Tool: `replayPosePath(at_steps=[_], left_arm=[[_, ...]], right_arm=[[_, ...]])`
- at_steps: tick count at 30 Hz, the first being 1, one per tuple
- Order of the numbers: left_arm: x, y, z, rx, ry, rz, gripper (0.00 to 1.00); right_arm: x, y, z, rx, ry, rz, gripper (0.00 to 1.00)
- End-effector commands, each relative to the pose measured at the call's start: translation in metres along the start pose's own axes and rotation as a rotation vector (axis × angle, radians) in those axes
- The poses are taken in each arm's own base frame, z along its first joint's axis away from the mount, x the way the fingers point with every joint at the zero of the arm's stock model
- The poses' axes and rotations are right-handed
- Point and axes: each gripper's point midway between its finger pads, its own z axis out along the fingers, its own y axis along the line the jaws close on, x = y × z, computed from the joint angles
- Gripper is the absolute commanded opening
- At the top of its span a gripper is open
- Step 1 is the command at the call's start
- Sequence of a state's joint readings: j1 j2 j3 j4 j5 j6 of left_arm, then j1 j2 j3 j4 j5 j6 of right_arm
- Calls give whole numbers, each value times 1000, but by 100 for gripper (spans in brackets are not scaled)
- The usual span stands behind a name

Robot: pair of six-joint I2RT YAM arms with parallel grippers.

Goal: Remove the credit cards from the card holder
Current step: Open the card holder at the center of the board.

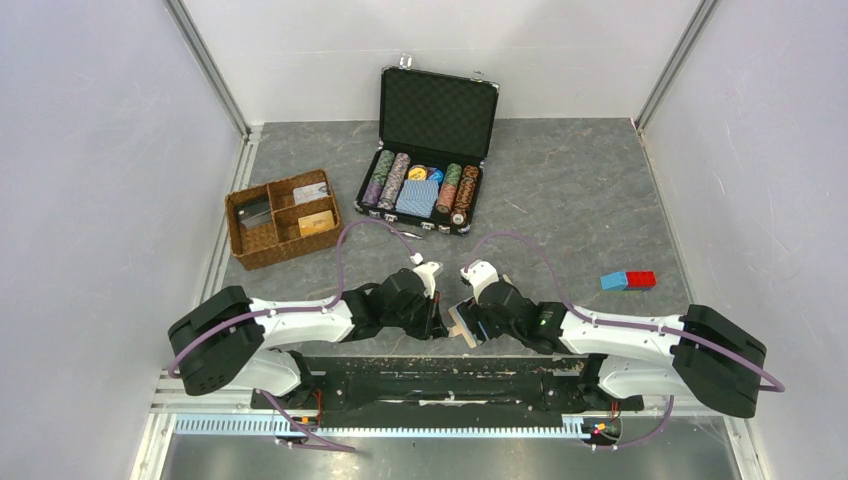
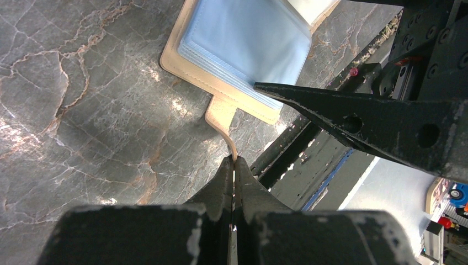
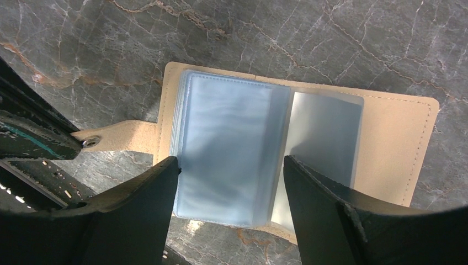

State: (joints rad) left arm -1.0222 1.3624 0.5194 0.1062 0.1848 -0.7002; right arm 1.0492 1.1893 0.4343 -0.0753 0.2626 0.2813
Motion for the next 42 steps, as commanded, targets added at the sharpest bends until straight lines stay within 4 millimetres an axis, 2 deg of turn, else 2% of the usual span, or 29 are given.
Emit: replayPosePath(at_steps=[1,7,12,15,18,24,29,42], left_arm=[[-18,-9,-4,23,-59,50,2],[-18,-9,-4,23,-61,50,2],[-18,-9,-4,22,-62,50,2],[-18,-9,-5,22,-64,49,2],[-18,-9,-5,23,-65,49,2],[-17,-7,-6,19,-65,48,2],[-15,-6,-6,17,-63,46,2],[-13,-4,-6,12,-61,45,2]], right_arm=[[1,-1,1,17,-8,2,73],[3,2,1,4,-6,3,71],[3,5,1,-6,-7,4,63],[3,3,2,7,-5,5,65],[6,0,2,34,7,0,67],[6,-10,-1,94,9,11,57],[0,-18,-7,137,-23,33,54],[-9,-38,-20,245,-58,50,56]])
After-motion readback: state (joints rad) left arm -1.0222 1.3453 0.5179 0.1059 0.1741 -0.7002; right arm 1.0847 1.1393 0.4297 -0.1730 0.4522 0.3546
